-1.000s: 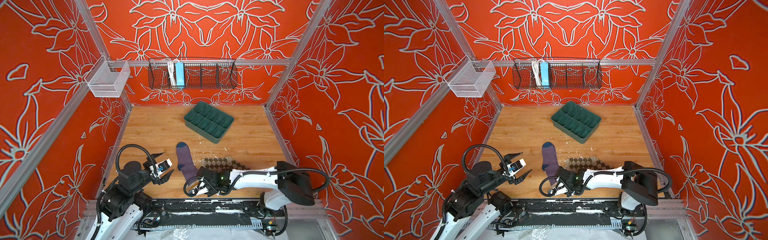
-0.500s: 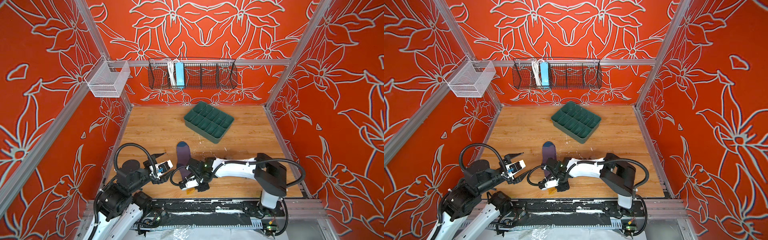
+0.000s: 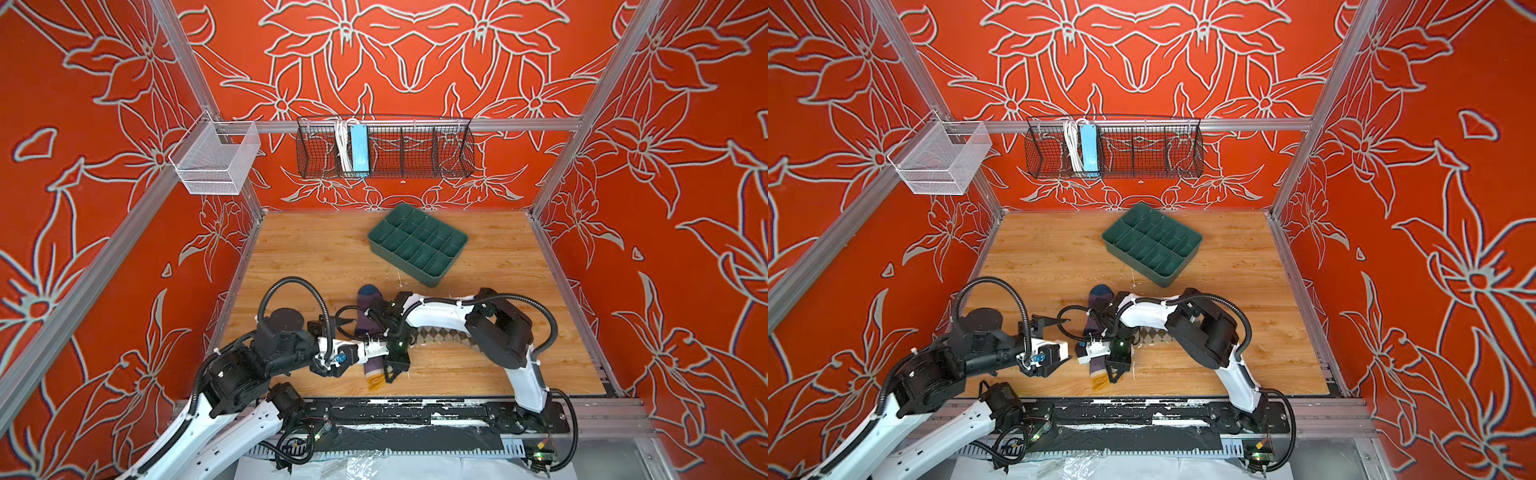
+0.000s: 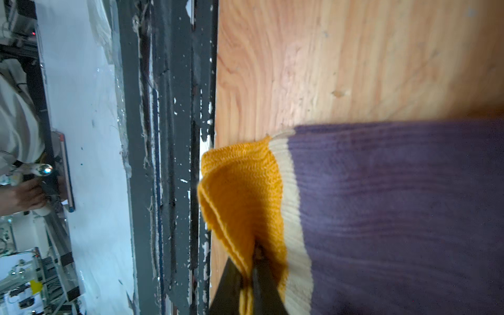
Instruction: Roll the socks
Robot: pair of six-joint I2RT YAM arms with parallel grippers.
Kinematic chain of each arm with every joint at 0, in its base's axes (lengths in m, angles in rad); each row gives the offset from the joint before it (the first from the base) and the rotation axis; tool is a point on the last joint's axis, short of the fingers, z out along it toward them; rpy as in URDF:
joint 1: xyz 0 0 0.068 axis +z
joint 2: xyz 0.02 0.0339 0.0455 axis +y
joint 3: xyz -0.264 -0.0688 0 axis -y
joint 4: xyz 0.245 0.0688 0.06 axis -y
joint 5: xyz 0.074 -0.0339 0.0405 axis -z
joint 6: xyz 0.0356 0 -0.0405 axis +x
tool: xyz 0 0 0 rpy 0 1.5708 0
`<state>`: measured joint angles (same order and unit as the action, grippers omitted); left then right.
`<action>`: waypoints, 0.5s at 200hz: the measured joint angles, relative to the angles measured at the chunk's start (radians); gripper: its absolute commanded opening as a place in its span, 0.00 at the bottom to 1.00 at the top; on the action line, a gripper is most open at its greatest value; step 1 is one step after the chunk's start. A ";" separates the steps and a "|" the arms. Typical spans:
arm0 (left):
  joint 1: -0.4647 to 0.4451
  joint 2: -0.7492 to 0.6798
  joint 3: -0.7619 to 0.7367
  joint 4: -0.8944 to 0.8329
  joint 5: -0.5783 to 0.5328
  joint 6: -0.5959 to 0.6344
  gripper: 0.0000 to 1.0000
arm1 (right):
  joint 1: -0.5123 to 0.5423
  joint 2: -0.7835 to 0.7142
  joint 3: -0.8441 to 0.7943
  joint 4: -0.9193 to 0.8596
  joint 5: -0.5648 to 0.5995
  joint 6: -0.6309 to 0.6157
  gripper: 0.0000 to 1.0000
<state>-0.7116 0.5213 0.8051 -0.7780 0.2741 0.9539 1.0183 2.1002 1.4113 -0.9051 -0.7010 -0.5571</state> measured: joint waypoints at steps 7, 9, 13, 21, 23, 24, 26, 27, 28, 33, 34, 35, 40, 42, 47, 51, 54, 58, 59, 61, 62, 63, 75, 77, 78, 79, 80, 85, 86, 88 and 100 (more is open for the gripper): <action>-0.030 0.010 -0.022 0.002 -0.014 0.007 0.77 | -0.003 0.005 0.004 -0.005 -0.006 0.006 0.01; -0.041 0.014 -0.031 0.002 -0.019 0.008 0.77 | -0.004 0.007 0.005 -0.006 -0.008 0.008 0.01; -0.059 0.019 -0.045 0.003 -0.031 0.013 0.77 | -0.005 0.009 0.007 -0.008 -0.011 0.011 0.01; -0.101 0.031 -0.080 0.007 -0.055 0.016 0.76 | -0.008 0.016 0.013 -0.015 -0.016 0.016 0.01; -0.111 0.034 -0.089 0.009 -0.061 0.018 0.76 | -0.009 0.018 0.015 -0.017 -0.017 0.017 0.01; -0.116 0.036 -0.092 0.010 -0.064 0.017 0.75 | -0.010 0.018 0.016 -0.018 -0.017 0.018 0.01; -0.129 0.039 -0.102 0.011 -0.071 0.018 0.75 | -0.010 0.020 0.018 -0.020 -0.019 0.020 0.01; -0.133 0.040 -0.105 0.011 -0.076 0.019 0.75 | -0.010 0.021 0.018 -0.021 -0.019 0.020 0.01; -0.136 0.041 -0.109 0.011 -0.078 0.019 0.75 | -0.011 0.021 0.018 -0.021 -0.020 0.020 0.01; -0.166 0.052 -0.131 0.014 -0.095 0.018 0.75 | -0.012 0.025 0.022 -0.026 -0.023 0.023 0.01; -0.174 0.055 -0.138 0.016 -0.103 0.018 0.75 | -0.013 0.026 0.023 -0.026 -0.024 0.024 0.01; -0.178 0.056 -0.141 0.016 -0.106 0.018 0.75 | -0.013 0.026 0.023 -0.027 -0.024 0.024 0.01; -0.208 0.069 -0.164 0.023 -0.129 0.015 0.75 | -0.014 0.030 0.026 -0.030 -0.028 0.026 0.01; -0.221 0.074 -0.174 0.027 -0.139 0.014 0.75 | -0.015 0.031 0.027 -0.032 -0.030 0.028 0.01; -0.251 0.087 -0.194 0.037 -0.161 0.011 0.74 | -0.017 0.035 0.030 -0.035 -0.034 0.031 0.01; -0.274 0.101 -0.211 0.046 -0.180 0.006 0.74 | -0.019 0.038 0.032 -0.037 -0.038 0.034 0.01; -0.291 0.110 -0.224 0.053 -0.195 0.002 0.74 | -0.020 0.039 0.032 -0.039 -0.040 0.035 0.01; -0.312 0.125 -0.240 0.063 -0.212 -0.005 0.74 | -0.022 0.042 0.034 -0.041 -0.044 0.038 0.01; -0.316 0.128 -0.243 0.064 -0.215 -0.006 0.74 | -0.023 0.043 0.034 -0.041 -0.045 0.039 0.01; -0.324 0.133 -0.249 0.070 -0.222 -0.009 0.74 | -0.023 0.044 0.034 -0.042 -0.047 0.039 0.01; -0.331 0.138 -0.256 0.074 -0.231 -0.010 0.73 | -0.023 0.044 0.035 -0.042 -0.048 0.040 0.01; -0.335 0.140 -0.259 0.076 -0.235 -0.011 0.73 | -0.024 0.044 0.035 -0.042 -0.049 0.040 0.01; -0.382 0.178 -0.301 0.112 -0.282 -0.039 0.73 | -0.027 0.047 0.035 -0.043 -0.056 0.045 0.01; -0.388 0.184 -0.307 0.118 -0.292 -0.043 0.73 | -0.028 0.047 0.035 -0.043 -0.056 0.046 0.01; -0.393 0.190 -0.312 0.124 -0.296 -0.049 0.73 | -0.029 0.048 0.035 -0.043 -0.057 0.047 0.01; -0.395 0.192 -0.316 0.128 -0.297 -0.052 0.73 | -0.029 0.048 0.035 -0.043 -0.057 0.047 0.01; -0.395 0.192 -0.316 0.128 -0.297 -0.052 0.73 | -0.029 0.048 0.035 -0.043 -0.058 0.047 0.01; -0.411 0.210 -0.335 0.147 -0.317 -0.068 0.73 | -0.029 0.048 0.035 -0.043 -0.059 0.050 0.01; -0.413 0.212 -0.337 0.149 -0.321 -0.070 0.73 | -0.030 0.048 0.035 -0.043 -0.060 0.050 0.01; -0.417 0.216 -0.341 0.153 -0.327 -0.074 0.73 | -0.031 0.048 0.035 -0.043 -0.060 0.050 0.01; -0.444 0.239 -0.371 0.190 -0.359 -0.117 0.73 | -0.032 0.048 0.034 -0.041 -0.062 0.058 0.01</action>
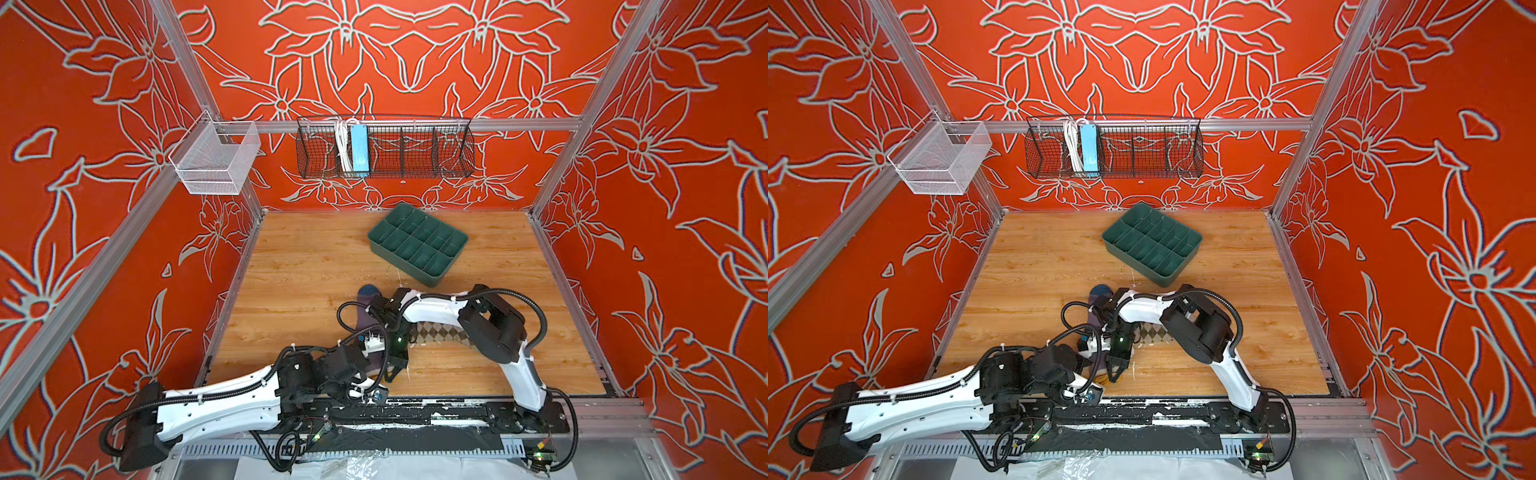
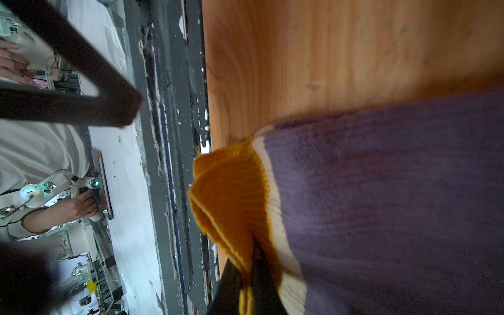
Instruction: Roll the socks
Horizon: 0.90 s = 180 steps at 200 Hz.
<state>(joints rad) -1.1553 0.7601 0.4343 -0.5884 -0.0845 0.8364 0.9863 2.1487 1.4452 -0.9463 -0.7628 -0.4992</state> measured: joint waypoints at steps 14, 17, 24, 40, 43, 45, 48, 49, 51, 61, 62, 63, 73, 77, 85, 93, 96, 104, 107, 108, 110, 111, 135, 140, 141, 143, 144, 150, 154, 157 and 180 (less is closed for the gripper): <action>-0.023 0.023 -0.022 0.041 -0.025 -0.039 0.73 | -0.005 0.000 -0.001 0.001 -0.003 0.008 0.01; -0.025 0.028 -0.024 0.049 -0.029 -0.046 0.73 | -0.006 0.000 -0.002 0.002 -0.003 0.011 0.01; -0.030 0.044 -0.028 0.067 -0.040 -0.058 0.73 | -0.007 0.000 -0.003 0.003 -0.005 0.013 0.01; -0.031 0.092 -0.029 0.111 -0.063 -0.081 0.72 | -0.012 0.000 -0.007 0.008 -0.014 0.019 0.01; -0.031 0.099 -0.029 0.118 -0.067 -0.082 0.71 | -0.012 0.000 -0.008 0.008 -0.016 0.019 0.01; -0.031 0.105 -0.029 0.124 -0.070 -0.085 0.71 | -0.012 0.000 -0.009 0.009 -0.017 0.021 0.01; -0.031 0.115 -0.029 0.131 -0.072 -0.091 0.71 | -0.013 0.000 -0.010 0.010 -0.018 0.022 0.01; -0.031 0.120 -0.029 0.135 -0.073 -0.091 0.71 | -0.013 0.000 -0.010 0.011 -0.019 0.022 0.01; -0.031 0.126 -0.029 0.139 -0.074 -0.092 0.70 | -0.014 0.000 -0.010 0.012 -0.020 0.023 0.01; -0.031 0.156 -0.029 0.163 -0.078 -0.105 0.69 | -0.016 0.000 -0.013 0.014 -0.025 0.029 0.01; -0.031 0.156 -0.029 0.163 -0.078 -0.105 0.68 | -0.016 0.000 -0.013 0.014 -0.025 0.029 0.01; -0.031 0.163 -0.029 0.167 -0.079 -0.105 0.68 | -0.016 0.000 -0.013 0.015 -0.026 0.029 0.01; -0.031 0.187 -0.029 0.186 -0.079 -0.120 0.67 | -0.018 0.000 -0.016 0.018 -0.031 0.032 0.01; -0.031 0.195 -0.029 0.191 -0.079 -0.121 0.66 | -0.018 0.000 -0.017 0.019 -0.032 0.033 0.01; -0.031 0.209 -0.029 0.202 -0.079 -0.132 0.64 | -0.019 0.000 -0.018 0.020 -0.034 0.035 0.01; -0.031 0.228 -0.027 0.214 -0.079 -0.145 0.63 | -0.021 0.000 -0.020 0.023 -0.037 0.036 0.01; -0.031 0.237 -0.026 0.217 -0.079 -0.149 0.62 | -0.021 0.000 -0.021 0.024 -0.038 0.037 0.01; -0.037 0.258 -0.024 0.226 -0.079 -0.159 0.61 | -0.023 0.000 -0.023 0.026 -0.042 0.037 0.01; -0.040 0.264 -0.023 0.229 -0.080 -0.166 0.61 | -0.024 0.000 -0.024 0.027 -0.044 0.039 0.01; -0.042 0.268 -0.023 0.229 -0.081 -0.169 0.61 | -0.024 0.000 -0.025 0.027 -0.044 0.039 0.01; -0.043 0.271 -0.023 0.230 -0.080 -0.171 0.61 | -0.025 0.000 -0.025 0.027 -0.045 0.040 0.01; -0.045 0.274 -0.022 0.232 -0.081 -0.171 0.61 | -0.025 0.000 -0.026 0.028 -0.045 0.040 0.01; -0.058 0.307 -0.008 0.253 -0.080 -0.214 0.57 | -0.029 -0.002 -0.033 0.038 -0.053 0.054 0.01; -0.059 0.314 -0.006 0.258 -0.080 -0.224 0.56 | -0.029 -0.003 -0.034 0.039 -0.054 0.058 0.01; -0.059 0.315 -0.006 0.258 -0.080 -0.227 0.55 | -0.029 -0.003 -0.034 0.039 -0.054 0.059 0.01; -0.059 0.318 -0.005 0.260 -0.080 -0.228 0.55 | -0.030 -0.003 -0.034 0.040 -0.054 0.060 0.02; -0.059 0.319 -0.005 0.261 -0.080 -0.228 0.54 | -0.030 -0.003 -0.034 0.040 -0.055 0.060 0.02; -0.060 0.327 -0.003 0.266 -0.081 -0.238 0.51 | -0.031 -0.003 -0.035 0.040 -0.056 0.063 0.01; -0.061 0.333 -0.003 0.269 -0.081 -0.253 0.49 | -0.031 -0.003 -0.035 0.042 -0.057 0.065 0.01; -0.061 0.336 -0.002 0.270 -0.082 -0.251 0.48 | -0.032 -0.003 -0.036 0.043 -0.058 0.067 0.02; -0.064 0.360 0.003 0.285 -0.083 -0.288 0.38 | -0.034 -0.004 -0.040 0.050 -0.061 0.074 0.01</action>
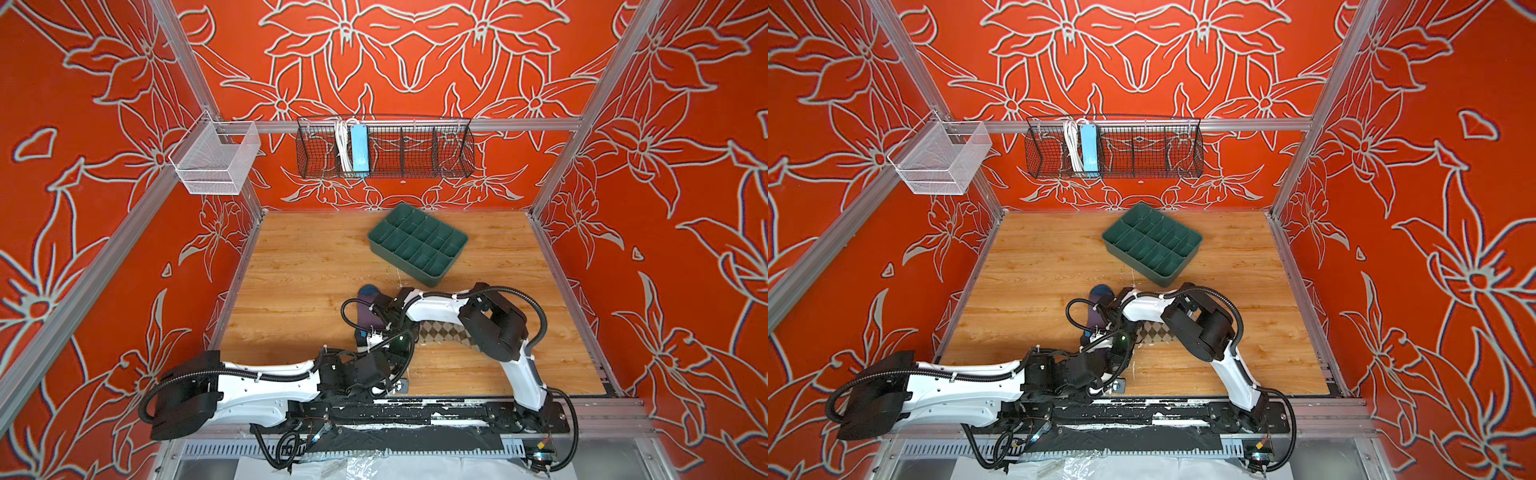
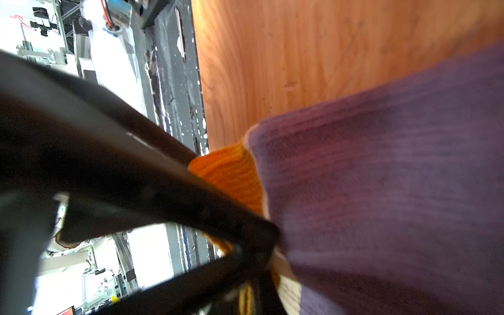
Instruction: Roll the socks
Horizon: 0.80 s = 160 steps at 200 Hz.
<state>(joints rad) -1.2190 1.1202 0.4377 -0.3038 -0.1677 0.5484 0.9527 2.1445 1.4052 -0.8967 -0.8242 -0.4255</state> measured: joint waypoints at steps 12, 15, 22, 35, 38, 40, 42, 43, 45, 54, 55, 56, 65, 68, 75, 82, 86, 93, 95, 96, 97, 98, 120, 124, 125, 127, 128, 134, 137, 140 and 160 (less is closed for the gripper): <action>0.000 0.006 0.000 0.006 -0.003 -0.009 0.35 | 0.000 0.000 -0.001 0.001 -0.002 0.002 0.01; 0.000 0.007 0.000 0.007 -0.004 -0.017 0.34 | -0.001 0.000 -0.001 0.002 -0.002 0.002 0.01; 0.000 0.009 0.000 0.008 -0.006 -0.021 0.32 | -0.002 -0.002 -0.003 0.004 -0.003 0.004 0.02; 0.000 0.009 0.000 0.013 -0.017 -0.029 0.26 | -0.002 -0.006 -0.011 0.014 -0.005 0.008 0.02; 0.000 0.009 -0.001 0.016 -0.021 -0.026 0.24 | -0.003 -0.008 -0.013 0.016 -0.005 0.009 0.02; 0.000 0.009 -0.002 0.017 -0.023 -0.027 0.23 | -0.003 -0.008 -0.014 0.018 -0.005 0.010 0.02; 0.000 0.009 -0.002 0.019 -0.025 -0.032 0.22 | -0.003 -0.009 -0.016 0.019 -0.005 0.011 0.02; 0.000 0.009 -0.003 0.021 -0.028 -0.030 0.21 | -0.003 -0.010 -0.016 0.020 -0.005 0.011 0.02; 0.000 0.009 -0.004 0.023 -0.032 -0.028 0.20 | -0.003 -0.010 -0.017 0.022 -0.005 0.011 0.02; 0.000 0.009 -0.010 0.031 -0.049 -0.037 0.12 | -0.004 -0.016 -0.024 0.033 -0.005 0.015 0.02; 0.000 0.009 -0.011 0.032 -0.050 -0.036 0.12 | -0.004 -0.016 -0.025 0.034 -0.005 0.016 0.02; 0.000 0.009 -0.012 0.032 -0.050 -0.032 0.11 | -0.005 -0.017 -0.027 0.037 -0.005 0.016 0.02; -0.002 0.010 -0.018 0.037 -0.065 -0.026 0.05 | -0.006 -0.024 -0.034 0.053 -0.005 0.018 0.02; -0.004 0.010 -0.020 0.040 -0.073 -0.032 0.04 | -0.007 -0.026 -0.037 0.058 -0.005 0.019 0.02; -0.005 0.012 -0.022 0.043 -0.085 -0.031 0.01 | -0.010 -0.031 -0.045 0.074 -0.005 0.023 0.03; -0.006 0.014 -0.023 0.046 -0.094 -0.024 0.00 | -0.011 -0.037 -0.053 0.086 -0.005 0.025 0.04; -0.006 0.015 -0.023 0.048 -0.098 -0.024 0.00 | -0.013 -0.041 -0.059 0.095 -0.005 0.027 0.04; -0.006 0.017 -0.024 0.052 -0.105 -0.021 0.00 | -0.014 -0.047 -0.067 0.108 -0.005 0.031 0.06; -0.006 0.018 -0.025 0.053 -0.107 -0.021 0.00 | -0.015 -0.048 -0.069 0.111 -0.005 0.031 0.08; -0.006 0.018 -0.025 0.053 -0.108 -0.022 0.00 | -0.015 -0.049 -0.071 0.114 -0.005 0.033 0.09; -0.006 0.018 -0.025 0.054 -0.109 -0.021 0.00 | -0.015 -0.050 -0.072 0.117 -0.005 0.034 0.09; -0.006 0.018 -0.025 0.054 -0.109 -0.021 0.00 | -0.015 -0.051 -0.073 0.118 -0.005 0.034 0.10; -0.005 0.026 -0.027 0.064 -0.124 -0.013 0.00 | -0.022 -0.072 -0.105 0.163 -0.005 0.042 0.15; -0.003 0.027 -0.027 0.066 -0.126 -0.010 0.00 | -0.024 -0.078 -0.112 0.173 -0.006 0.045 0.15; -0.003 0.027 -0.027 0.066 -0.126 -0.009 0.00 | -0.024 -0.079 -0.113 0.175 -0.006 0.045 0.16; -0.002 0.027 -0.027 0.067 -0.125 -0.006 0.00 | -0.025 -0.082 -0.118 0.180 -0.006 0.046 0.16; -0.002 0.027 -0.027 0.067 -0.125 -0.005 0.00 | -0.026 -0.084 -0.120 0.183 -0.006 0.048 0.16; 0.003 0.027 -0.027 0.069 -0.124 0.002 0.00 | -0.028 -0.097 -0.135 0.203 -0.006 0.050 0.17; 0.011 0.027 -0.027 0.071 -0.119 0.006 0.00 | -0.029 -0.103 -0.143 0.215 -0.005 0.052 0.17; 0.017 0.027 -0.027 0.073 -0.117 0.010 0.00 | -0.031 -0.110 -0.152 0.226 -0.004 0.053 0.18; 0.090 0.017 -0.032 0.092 -0.079 0.033 0.00 | -0.055 -0.169 -0.216 0.321 0.022 0.070 0.22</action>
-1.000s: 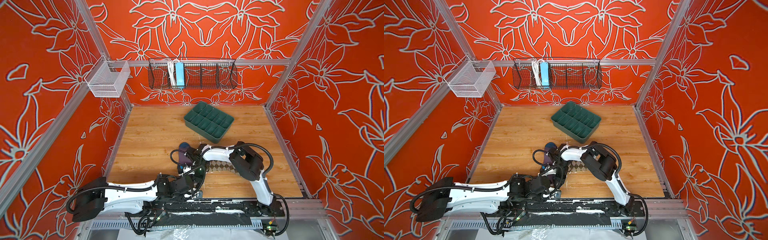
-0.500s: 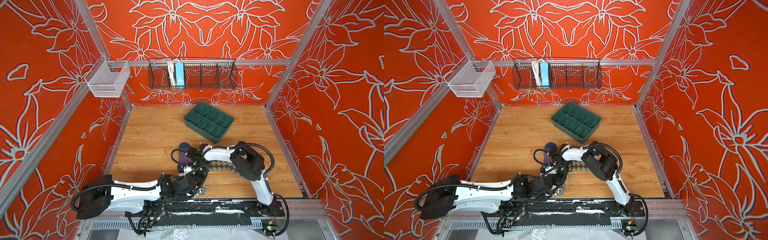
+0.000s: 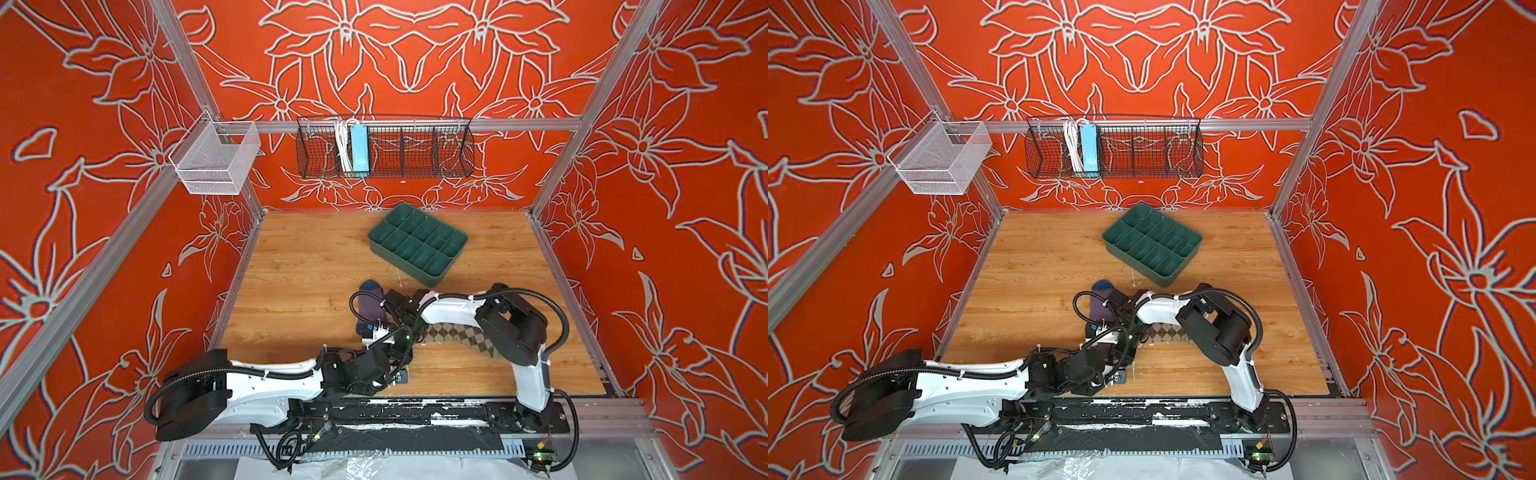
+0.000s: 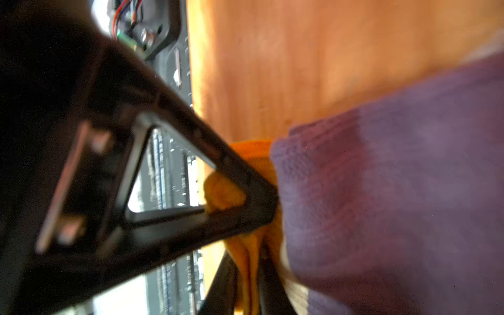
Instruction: Roll the socks
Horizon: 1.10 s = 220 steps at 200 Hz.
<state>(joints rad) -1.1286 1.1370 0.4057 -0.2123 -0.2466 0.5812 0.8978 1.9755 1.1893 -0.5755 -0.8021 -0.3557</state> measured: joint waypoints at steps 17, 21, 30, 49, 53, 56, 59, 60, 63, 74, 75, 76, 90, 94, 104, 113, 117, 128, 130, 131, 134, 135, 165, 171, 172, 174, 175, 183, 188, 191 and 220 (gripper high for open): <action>0.082 -0.032 -0.010 0.008 0.045 0.026 0.00 | -0.041 -0.069 -0.060 0.073 0.042 0.021 0.24; 0.100 -0.040 -0.012 0.007 0.054 0.032 0.00 | -0.053 -0.087 -0.074 0.084 0.049 0.024 0.25; 0.140 -0.055 -0.013 0.004 0.077 0.046 0.00 | -0.085 -0.132 -0.107 0.106 0.070 0.035 0.25; 0.205 -0.067 -0.013 -0.008 0.130 0.079 0.00 | -0.149 -0.238 -0.160 0.140 0.091 0.053 0.26; 0.214 -0.066 -0.013 -0.013 0.141 0.087 0.00 | -0.166 -0.265 -0.169 0.149 0.097 0.058 0.26; 0.219 -0.065 -0.012 -0.018 0.150 0.094 0.00 | -0.177 -0.285 -0.174 0.155 0.101 0.062 0.26; 0.225 -0.063 -0.011 -0.023 0.158 0.100 0.00 | -0.188 -0.304 -0.181 0.164 0.106 0.067 0.26; 0.225 -0.063 -0.011 -0.023 0.158 0.100 0.00 | -0.190 -0.309 -0.182 0.166 0.107 0.067 0.26; 0.231 -0.060 -0.010 -0.028 0.167 0.105 0.00 | -0.200 -0.328 -0.188 0.174 0.112 0.070 0.26; 0.252 -0.042 0.001 -0.046 0.195 0.121 0.00 | -0.236 -0.407 -0.212 0.208 0.132 0.085 0.26; 0.253 -0.040 0.002 -0.046 0.198 0.122 0.00 | -0.238 -0.412 -0.214 0.209 0.134 0.085 0.26; 0.255 -0.039 0.003 -0.047 0.200 0.124 0.00 | -0.243 -0.424 -0.217 0.214 0.139 0.088 0.26; 0.296 -0.010 0.029 -0.069 0.248 0.141 0.00 | -0.280 -0.535 -0.255 0.266 0.182 0.109 0.26; 0.308 -0.003 0.037 -0.075 0.265 0.145 0.00 | -0.288 -0.564 -0.267 0.282 0.198 0.114 0.27; 0.345 0.019 0.064 -0.095 0.306 0.157 0.00 | -0.307 -0.658 -0.308 0.329 0.245 0.127 0.30; 0.374 0.041 0.088 -0.112 0.343 0.164 0.00 | -0.316 -0.742 -0.346 0.367 0.282 0.130 0.35; 0.387 0.051 0.101 -0.121 0.360 0.167 0.00 | -0.317 -0.778 -0.362 0.382 0.294 0.132 0.36; 0.422 0.085 0.138 -0.146 0.410 0.180 0.00 | -0.317 -0.882 -0.407 0.426 0.320 0.121 0.38; 0.429 0.093 0.145 -0.150 0.420 0.182 0.00 | -0.316 -0.903 -0.415 0.433 0.323 0.121 0.38; 0.431 0.095 0.148 -0.152 0.423 0.184 0.00 | -0.316 -0.911 -0.418 0.435 0.323 0.120 0.38; 0.440 0.105 0.158 -0.159 0.438 0.187 0.00 | -0.316 -0.937 -0.430 0.447 0.325 0.113 0.39; 0.443 0.107 0.160 -0.161 0.440 0.188 0.00 | -0.316 -0.949 -0.435 0.452 0.328 0.108 0.38; 0.507 0.215 0.260 -0.240 0.560 0.217 0.00 | -0.314 -1.137 -0.493 0.465 0.329 -0.008 0.37; 0.518 0.237 0.277 -0.255 0.581 0.220 0.00 | -0.312 -1.158 -0.494 0.451 0.329 -0.039 0.36; 0.520 0.240 0.280 -0.257 0.584 0.220 0.00 | -0.312 -1.160 -0.494 0.450 0.330 -0.043 0.37; 0.523 0.247 0.285 -0.263 0.591 0.220 0.00 | -0.309 -1.167 -0.494 0.444 0.330 -0.055 0.36; 0.526 0.252 0.290 -0.267 0.595 0.222 0.00 | -0.308 -1.168 -0.494 0.443 0.330 -0.059 0.36; 0.541 0.277 0.309 -0.285 0.620 0.224 0.00 | -0.298 -1.187 -0.494 0.421 0.340 -0.097 0.36; 0.551 0.292 0.321 -0.298 0.637 0.225 0.00 | -0.286 -1.197 -0.495 0.406 0.354 -0.123 0.37; 0.555 0.298 0.326 -0.305 0.644 0.225 0.00 | -0.276 -1.202 -0.496 0.394 0.360 -0.144 0.38; 0.594 0.367 0.378 -0.362 0.716 0.227 0.00 | -0.079 -1.239 -0.540 0.337 0.517 -0.325 0.48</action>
<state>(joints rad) -0.5343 1.5040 0.7841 -0.5747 0.4694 0.8082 0.8188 0.7364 0.6491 -0.2386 -0.2855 -0.6811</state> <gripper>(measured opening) 0.052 0.450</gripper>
